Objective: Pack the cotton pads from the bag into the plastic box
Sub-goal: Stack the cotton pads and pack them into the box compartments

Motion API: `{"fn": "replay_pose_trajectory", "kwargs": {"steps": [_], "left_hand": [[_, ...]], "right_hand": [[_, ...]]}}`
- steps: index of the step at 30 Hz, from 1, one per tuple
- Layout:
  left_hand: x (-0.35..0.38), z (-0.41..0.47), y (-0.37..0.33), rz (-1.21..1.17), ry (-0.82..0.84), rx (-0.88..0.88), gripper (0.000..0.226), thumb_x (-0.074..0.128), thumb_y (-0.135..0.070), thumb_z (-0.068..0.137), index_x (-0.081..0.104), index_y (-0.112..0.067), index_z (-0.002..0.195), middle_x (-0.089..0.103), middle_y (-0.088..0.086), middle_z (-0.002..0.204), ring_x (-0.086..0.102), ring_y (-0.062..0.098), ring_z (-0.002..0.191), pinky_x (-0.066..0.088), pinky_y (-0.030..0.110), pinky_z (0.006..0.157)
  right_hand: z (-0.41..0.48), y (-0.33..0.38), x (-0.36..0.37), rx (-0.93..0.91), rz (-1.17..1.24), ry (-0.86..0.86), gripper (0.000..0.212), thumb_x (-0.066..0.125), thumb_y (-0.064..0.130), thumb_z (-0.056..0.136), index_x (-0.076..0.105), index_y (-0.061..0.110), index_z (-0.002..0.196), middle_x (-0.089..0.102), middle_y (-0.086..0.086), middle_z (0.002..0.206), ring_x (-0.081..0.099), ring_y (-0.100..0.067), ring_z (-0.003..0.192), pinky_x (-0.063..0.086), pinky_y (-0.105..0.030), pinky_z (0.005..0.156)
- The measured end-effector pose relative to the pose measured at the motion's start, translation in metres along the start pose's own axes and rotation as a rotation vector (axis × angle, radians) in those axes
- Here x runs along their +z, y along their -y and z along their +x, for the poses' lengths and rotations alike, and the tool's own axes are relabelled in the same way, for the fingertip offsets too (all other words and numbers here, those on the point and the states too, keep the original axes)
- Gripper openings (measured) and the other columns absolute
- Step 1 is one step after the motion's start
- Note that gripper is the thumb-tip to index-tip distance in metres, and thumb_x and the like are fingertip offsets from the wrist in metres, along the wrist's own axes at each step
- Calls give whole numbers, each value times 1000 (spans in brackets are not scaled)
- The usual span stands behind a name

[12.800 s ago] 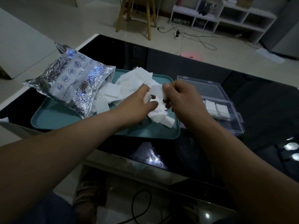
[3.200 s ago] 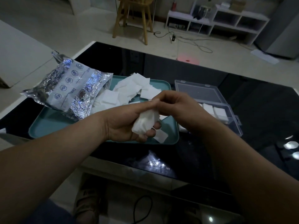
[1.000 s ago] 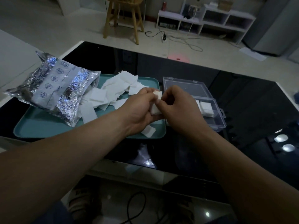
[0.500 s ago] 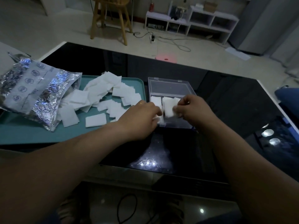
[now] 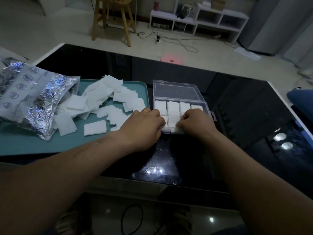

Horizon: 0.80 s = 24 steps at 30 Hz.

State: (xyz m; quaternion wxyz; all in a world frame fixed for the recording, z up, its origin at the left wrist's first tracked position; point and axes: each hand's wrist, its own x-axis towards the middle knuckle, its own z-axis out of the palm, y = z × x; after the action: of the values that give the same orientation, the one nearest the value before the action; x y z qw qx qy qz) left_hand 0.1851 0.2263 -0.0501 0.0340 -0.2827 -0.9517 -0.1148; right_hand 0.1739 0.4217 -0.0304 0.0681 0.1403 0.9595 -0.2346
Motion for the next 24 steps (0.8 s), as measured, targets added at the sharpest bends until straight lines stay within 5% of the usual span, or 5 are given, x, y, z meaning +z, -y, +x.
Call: {"fn": "replay_pose_trajectory", "kwargs": {"steps": [4, 8, 14, 18, 24], "left_hand": [[-18, -6, 8, -146, -96, -15, 34, 49, -37, 101, 61, -28, 131, 53, -6, 131, 49, 19, 120, 43, 46, 99], [-51, -19, 48, -208, -215, -119, 27, 54, -26, 98, 63, -27, 124, 56, -3, 128, 54, 23, 118, 44, 48, 100], [-69, -71, 102, -176, -6, -268, 26, 57, -25, 98, 60, -32, 124, 53, -8, 118, 59, 16, 101, 46, 35, 85], [-66, -90, 106, -123, 129, -282, 31, 58, -32, 97, 55, -32, 128, 51, -3, 124, 58, 21, 106, 47, 36, 87], [-56, -98, 103, 48, 220, -303, 46, 61, -37, 93, 42, -23, 132, 45, 7, 124, 56, 31, 112, 47, 38, 80]], "right_hand": [[-7, 11, -2, -47, -63, -65, 4, 68, 25, 86, 67, 21, 84, 68, 4, 83, 64, -19, 82, 50, -33, 70], [-21, 39, -2, -228, 52, -173, 6, 62, 27, 91, 64, 24, 86, 68, 8, 80, 63, -15, 78, 49, -34, 69], [-47, 95, 20, -586, -37, -19, 14, 58, 28, 100, 71, 27, 105, 74, 7, 100, 66, -17, 91, 56, -38, 81], [-52, 113, 40, -558, -184, 105, 25, 54, 27, 101, 65, 33, 122, 72, 5, 109, 65, -21, 100, 49, -32, 76], [-56, 122, 57, -428, -295, 210, 61, 71, 48, 90, 50, 24, 141, 64, -1, 133, 63, -24, 115, 53, -38, 93]]}}
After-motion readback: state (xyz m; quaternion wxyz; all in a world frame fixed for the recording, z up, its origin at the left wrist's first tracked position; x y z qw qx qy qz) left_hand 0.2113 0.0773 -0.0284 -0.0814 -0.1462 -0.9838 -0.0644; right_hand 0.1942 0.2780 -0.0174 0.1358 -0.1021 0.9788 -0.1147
